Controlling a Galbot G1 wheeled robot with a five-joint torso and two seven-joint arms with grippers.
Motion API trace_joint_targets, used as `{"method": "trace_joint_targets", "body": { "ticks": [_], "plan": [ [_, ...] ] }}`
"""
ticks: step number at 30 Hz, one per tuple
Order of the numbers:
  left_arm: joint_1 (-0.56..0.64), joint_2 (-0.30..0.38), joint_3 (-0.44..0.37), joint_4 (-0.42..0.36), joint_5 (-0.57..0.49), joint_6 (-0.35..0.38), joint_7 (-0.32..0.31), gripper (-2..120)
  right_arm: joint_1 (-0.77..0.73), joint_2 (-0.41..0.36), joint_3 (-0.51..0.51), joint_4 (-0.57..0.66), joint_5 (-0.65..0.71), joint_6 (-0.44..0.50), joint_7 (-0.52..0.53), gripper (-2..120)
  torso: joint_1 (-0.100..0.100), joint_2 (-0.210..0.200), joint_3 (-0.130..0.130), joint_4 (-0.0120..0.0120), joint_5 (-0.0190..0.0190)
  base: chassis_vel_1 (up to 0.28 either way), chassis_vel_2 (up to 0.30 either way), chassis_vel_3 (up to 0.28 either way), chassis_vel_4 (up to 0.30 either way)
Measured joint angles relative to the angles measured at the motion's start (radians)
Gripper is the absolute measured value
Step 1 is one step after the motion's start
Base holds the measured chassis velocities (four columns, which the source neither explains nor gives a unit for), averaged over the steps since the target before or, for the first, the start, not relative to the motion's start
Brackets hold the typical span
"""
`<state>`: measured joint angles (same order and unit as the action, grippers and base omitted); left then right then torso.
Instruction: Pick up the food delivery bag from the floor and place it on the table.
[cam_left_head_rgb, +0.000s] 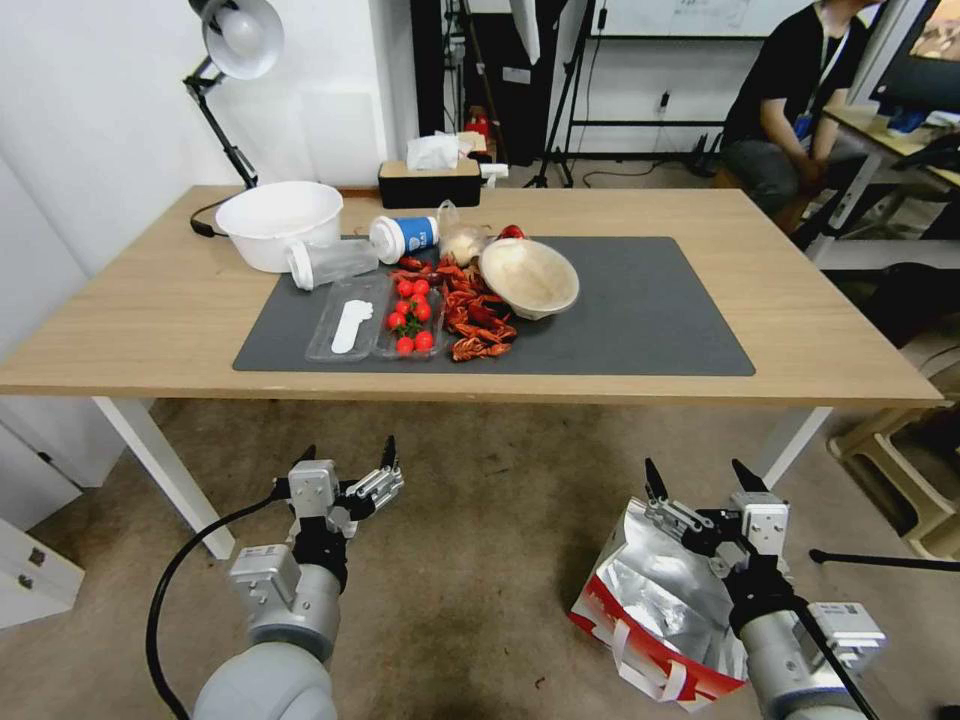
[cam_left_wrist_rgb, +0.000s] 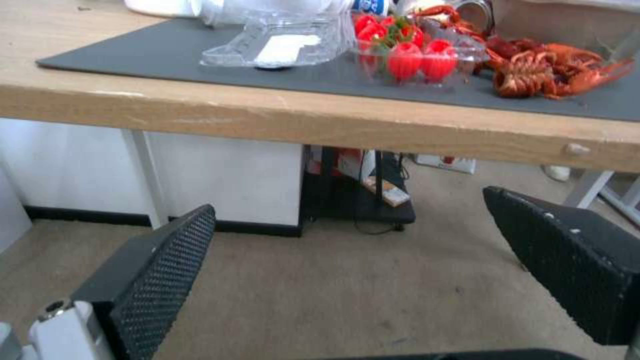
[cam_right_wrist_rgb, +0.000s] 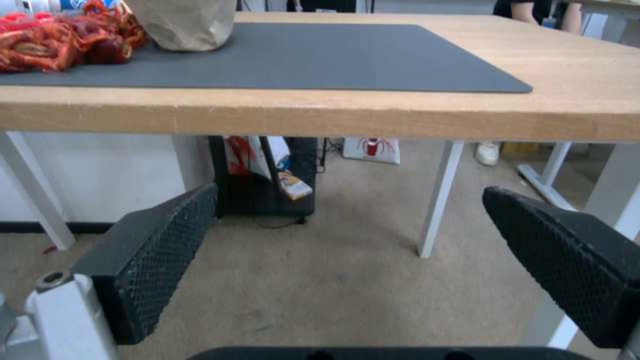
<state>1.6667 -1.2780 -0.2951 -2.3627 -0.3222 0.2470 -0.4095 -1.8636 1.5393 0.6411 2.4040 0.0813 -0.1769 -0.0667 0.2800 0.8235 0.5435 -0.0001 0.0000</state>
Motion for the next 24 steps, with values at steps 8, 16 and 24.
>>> {"method": "trace_joint_targets", "body": {
  "ticks": [8,16,24],
  "plan": [
    [0.000,0.000,0.000,0.000,0.002,-0.001,0.001,100,0.000,0.000,0.000,0.000,0.000,0.000,0.000,100,-0.001,-0.003,-0.002,0.0000,0.0000,0.000,0.000,0.000,0.000],
    [0.005,-0.003,0.000,0.003,0.010,-0.006,0.002,100,0.003,-0.003,0.001,-0.002,0.000,0.000,0.000,100,-0.008,-0.020,-0.012,0.0000,0.0000,0.000,0.000,0.000,0.000],
    [0.008,-0.007,0.001,0.012,0.012,-0.022,0.004,100,0.002,-0.014,0.004,-0.007,-0.003,0.000,0.000,100,-0.022,-0.052,-0.031,0.0000,0.0000,0.000,0.000,0.000,0.000]
  ]
}}
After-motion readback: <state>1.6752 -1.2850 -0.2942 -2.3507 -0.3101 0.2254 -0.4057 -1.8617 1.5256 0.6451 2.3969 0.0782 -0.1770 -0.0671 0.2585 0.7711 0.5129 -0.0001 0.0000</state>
